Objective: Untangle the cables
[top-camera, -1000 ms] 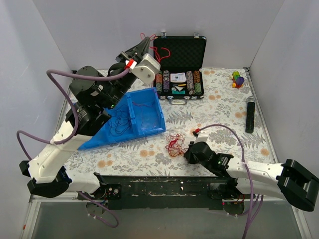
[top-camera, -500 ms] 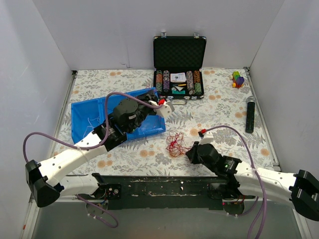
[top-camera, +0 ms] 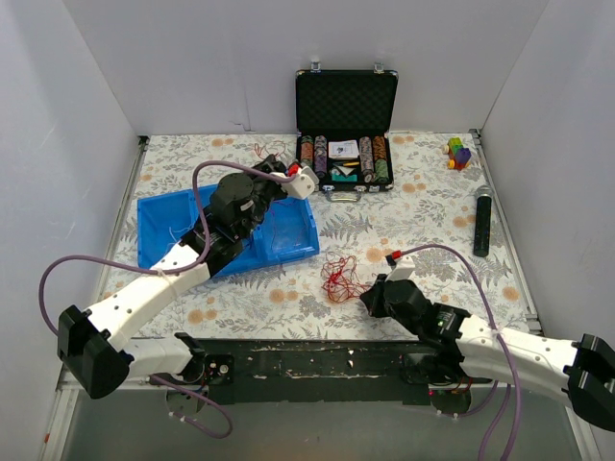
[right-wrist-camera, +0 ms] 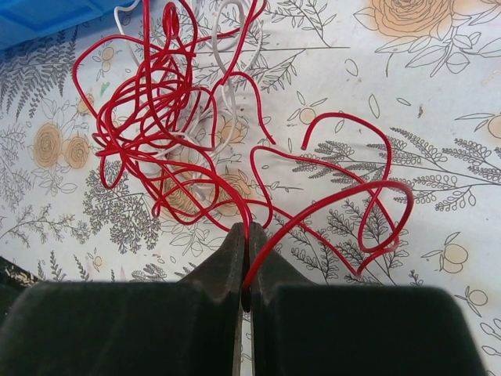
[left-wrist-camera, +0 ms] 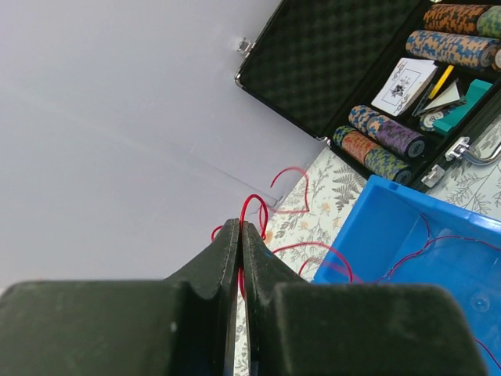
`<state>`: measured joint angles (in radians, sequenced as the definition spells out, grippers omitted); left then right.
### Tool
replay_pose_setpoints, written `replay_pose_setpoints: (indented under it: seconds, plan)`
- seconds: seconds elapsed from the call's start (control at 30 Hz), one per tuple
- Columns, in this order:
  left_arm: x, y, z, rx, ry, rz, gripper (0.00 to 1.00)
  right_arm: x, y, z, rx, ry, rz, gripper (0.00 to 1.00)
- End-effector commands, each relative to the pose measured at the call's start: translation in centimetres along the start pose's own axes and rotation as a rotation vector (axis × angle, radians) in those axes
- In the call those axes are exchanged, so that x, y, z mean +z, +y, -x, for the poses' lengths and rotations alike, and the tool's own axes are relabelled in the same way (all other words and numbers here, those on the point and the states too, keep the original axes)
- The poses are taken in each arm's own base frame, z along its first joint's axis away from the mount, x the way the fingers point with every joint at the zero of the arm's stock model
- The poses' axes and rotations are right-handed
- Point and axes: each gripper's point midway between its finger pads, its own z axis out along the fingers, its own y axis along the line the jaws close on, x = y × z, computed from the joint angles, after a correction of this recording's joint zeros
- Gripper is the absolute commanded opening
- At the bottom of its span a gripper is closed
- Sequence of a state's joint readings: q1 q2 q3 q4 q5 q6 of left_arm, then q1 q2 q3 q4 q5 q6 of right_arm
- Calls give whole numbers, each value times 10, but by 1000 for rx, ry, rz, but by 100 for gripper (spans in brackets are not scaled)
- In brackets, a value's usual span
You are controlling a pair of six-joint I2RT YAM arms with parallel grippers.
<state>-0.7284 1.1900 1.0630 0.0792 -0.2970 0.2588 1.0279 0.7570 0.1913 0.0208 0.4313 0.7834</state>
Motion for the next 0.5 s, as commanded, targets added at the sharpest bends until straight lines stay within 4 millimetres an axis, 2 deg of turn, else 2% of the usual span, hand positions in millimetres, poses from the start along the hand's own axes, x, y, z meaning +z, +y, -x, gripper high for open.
replay_pose_setpoints:
  seconds: [0.0,0.23,0.47]
  plan:
    - [2,3,10,-48,-44,3,0,2,4,7,18,-32,6,1]
    - [-1,-18,-13,-41,-4,-26,0,1,9,12,12,-37,17,1]
    - [-6,-58,-44,-56,70,-113,0,-1,9,12,22,-43,23,1]
